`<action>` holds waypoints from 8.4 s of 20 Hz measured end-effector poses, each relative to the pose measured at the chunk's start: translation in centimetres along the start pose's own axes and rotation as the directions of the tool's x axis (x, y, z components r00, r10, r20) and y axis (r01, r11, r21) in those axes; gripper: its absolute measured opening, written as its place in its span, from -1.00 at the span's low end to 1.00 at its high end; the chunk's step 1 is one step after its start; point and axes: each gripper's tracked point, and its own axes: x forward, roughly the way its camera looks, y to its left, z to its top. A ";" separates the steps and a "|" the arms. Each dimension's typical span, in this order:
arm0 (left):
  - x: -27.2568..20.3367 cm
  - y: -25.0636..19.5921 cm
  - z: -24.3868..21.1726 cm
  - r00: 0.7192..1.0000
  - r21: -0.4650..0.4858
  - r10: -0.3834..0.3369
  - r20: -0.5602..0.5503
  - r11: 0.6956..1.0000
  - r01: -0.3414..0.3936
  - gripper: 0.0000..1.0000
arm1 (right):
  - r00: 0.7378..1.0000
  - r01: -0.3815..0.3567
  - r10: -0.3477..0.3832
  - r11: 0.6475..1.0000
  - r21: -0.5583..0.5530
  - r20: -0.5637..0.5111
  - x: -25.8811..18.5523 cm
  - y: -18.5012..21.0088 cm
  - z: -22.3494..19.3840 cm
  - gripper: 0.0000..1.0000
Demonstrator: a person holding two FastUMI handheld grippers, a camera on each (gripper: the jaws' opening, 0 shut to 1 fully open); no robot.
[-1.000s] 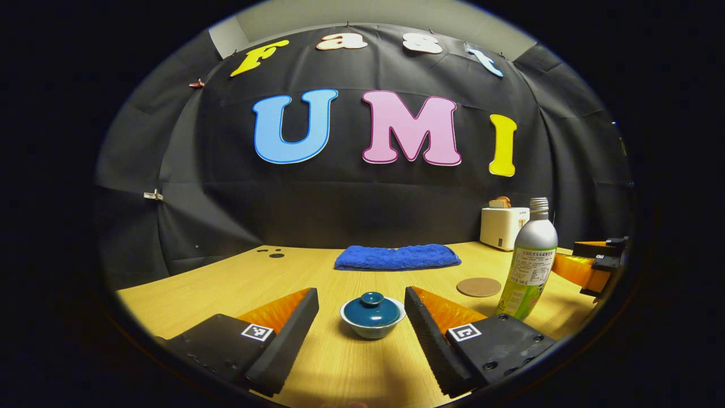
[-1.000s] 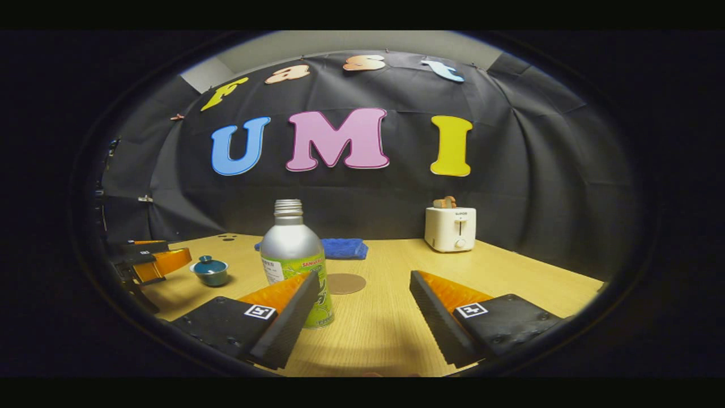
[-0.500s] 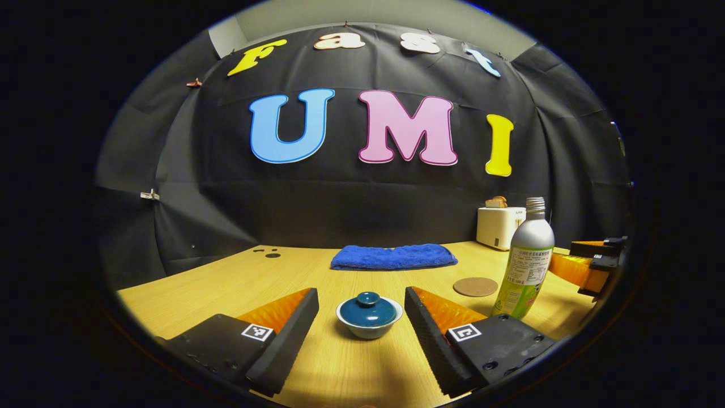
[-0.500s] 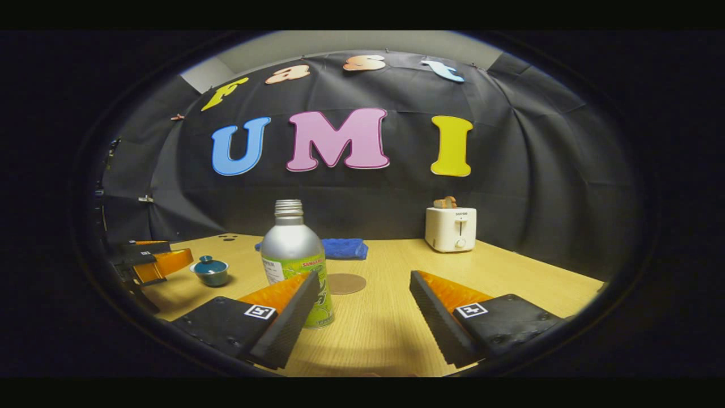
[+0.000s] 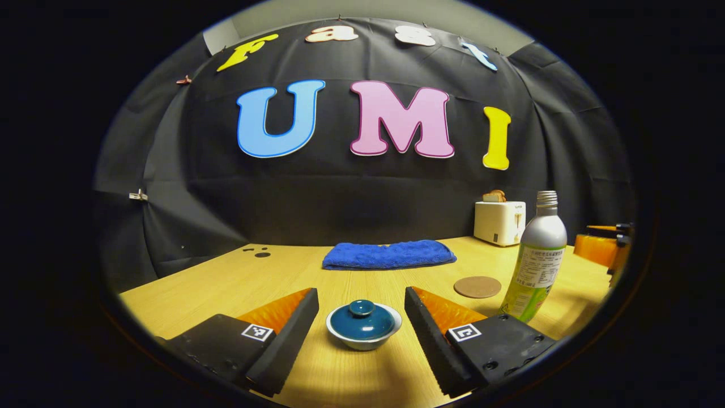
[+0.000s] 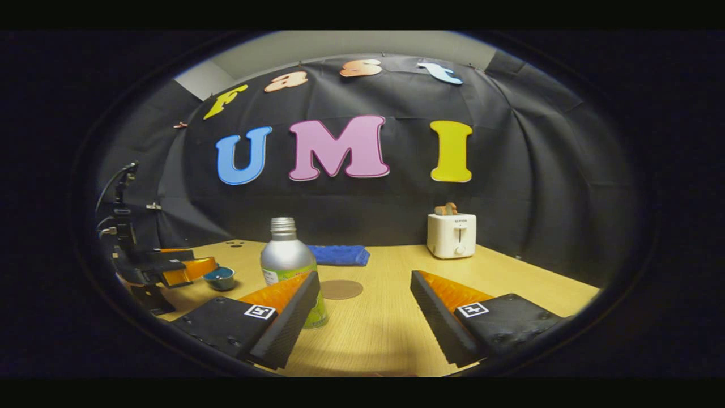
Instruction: Open the teacup lid with one hand, grasp the water bottle and pour water into the teacup with the other hand; after pouring, place the water bottle on the coaster and then close the teacup lid.
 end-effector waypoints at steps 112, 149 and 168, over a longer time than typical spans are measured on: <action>-7.1 15.8 1.6 0.988 -0.068 0.146 0.051 0.987 -0.143 -0.37 | 0.931 -0.230 0.282 -0.046 -0.972 -0.234 17.1 20.1 -7.7 0.58; -8.1 16.5 1.0 0.988 -0.111 0.151 0.022 0.983 -0.147 -0.41 | 0.898 -0.011 0.392 -0.433 -0.901 -0.199 18.7 21.8 -6.6 0.57; -8.9 16.4 1.2 0.988 -0.113 0.149 0.026 0.983 -0.146 -0.41 | 0.887 0.144 0.448 -0.498 -0.855 -0.112 18.3 22.9 -2.3 0.57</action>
